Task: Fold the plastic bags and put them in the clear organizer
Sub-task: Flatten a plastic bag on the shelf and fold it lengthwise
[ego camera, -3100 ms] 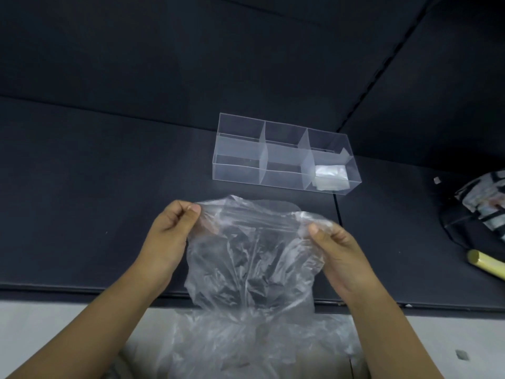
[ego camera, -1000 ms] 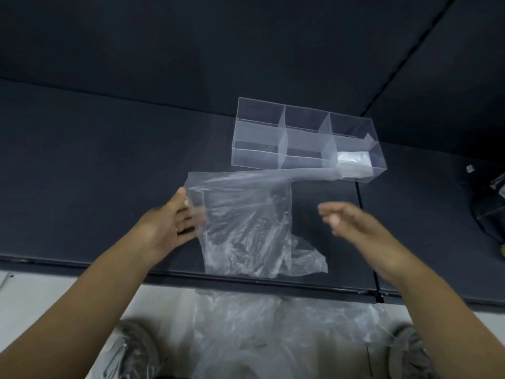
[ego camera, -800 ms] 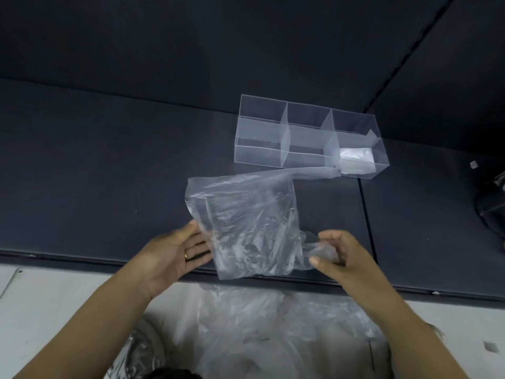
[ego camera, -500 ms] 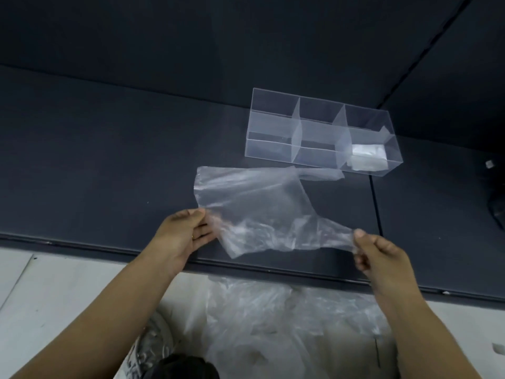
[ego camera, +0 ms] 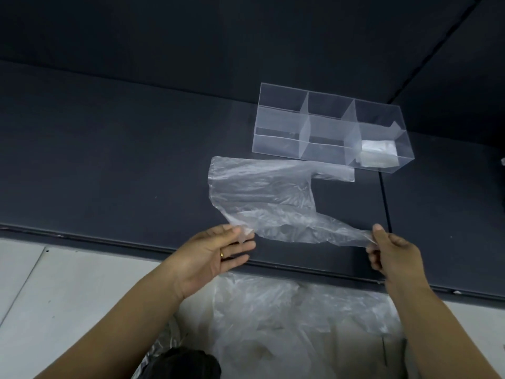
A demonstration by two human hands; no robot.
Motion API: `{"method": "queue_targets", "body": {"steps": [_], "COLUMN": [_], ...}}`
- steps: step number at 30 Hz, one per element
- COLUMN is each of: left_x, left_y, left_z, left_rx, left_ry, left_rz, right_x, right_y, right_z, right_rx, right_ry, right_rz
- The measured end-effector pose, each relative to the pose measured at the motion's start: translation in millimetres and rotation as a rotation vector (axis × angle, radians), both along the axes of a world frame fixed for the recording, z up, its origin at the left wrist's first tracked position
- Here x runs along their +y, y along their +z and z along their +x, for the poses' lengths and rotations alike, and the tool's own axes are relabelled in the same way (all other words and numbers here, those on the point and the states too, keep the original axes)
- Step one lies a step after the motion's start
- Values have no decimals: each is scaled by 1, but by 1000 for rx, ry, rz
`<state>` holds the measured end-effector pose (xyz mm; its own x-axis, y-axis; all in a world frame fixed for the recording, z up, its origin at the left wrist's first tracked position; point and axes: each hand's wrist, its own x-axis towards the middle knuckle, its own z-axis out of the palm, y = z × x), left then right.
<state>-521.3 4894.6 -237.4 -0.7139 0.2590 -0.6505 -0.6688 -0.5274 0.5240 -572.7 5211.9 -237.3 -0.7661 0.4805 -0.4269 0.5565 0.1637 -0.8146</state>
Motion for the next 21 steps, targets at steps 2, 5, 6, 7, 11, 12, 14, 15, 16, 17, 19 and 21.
{"method": "queue_targets", "body": {"steps": [2,5,6,7,11,12,14,15,16,17,19,21], "left_x": [0,-7,-9,-11,-13,-12,-9,-7,-6,-6,-8,-9], "left_y": [1,1,1,1,-3,-4,-5,-6,-5,-4,-1,3], "left_z": [-3,-8,-8,-7,2,4,9,12,14,16,20,23], "left_rx": [-52,-105,-107,-105,-88,-81,-71,-69,-70,-73,-58,13], "left_ry": [89,231,252,259,247,241,213,188,153,107,-26,-155], "left_rz": [-81,-210,-250,-288,-420,-454,-506,-533,-559,-583,-644,-786], "right_x": [1,7,9,10,11,11,11,11,11,12,14,10], "right_y": [1,1,1,0,-5,-7,-10,-11,-12,-12,-10,-5], "right_z": [0,2,3,3,6,7,9,10,12,13,15,16], "right_rx": [4,38,51,61,115,133,139,126,114,105,77,37], "right_ry": [3,-15,-21,-27,-23,-11,28,56,79,91,79,39], "right_rz": [-2,-33,-33,-21,152,226,384,477,570,647,722,777]}}
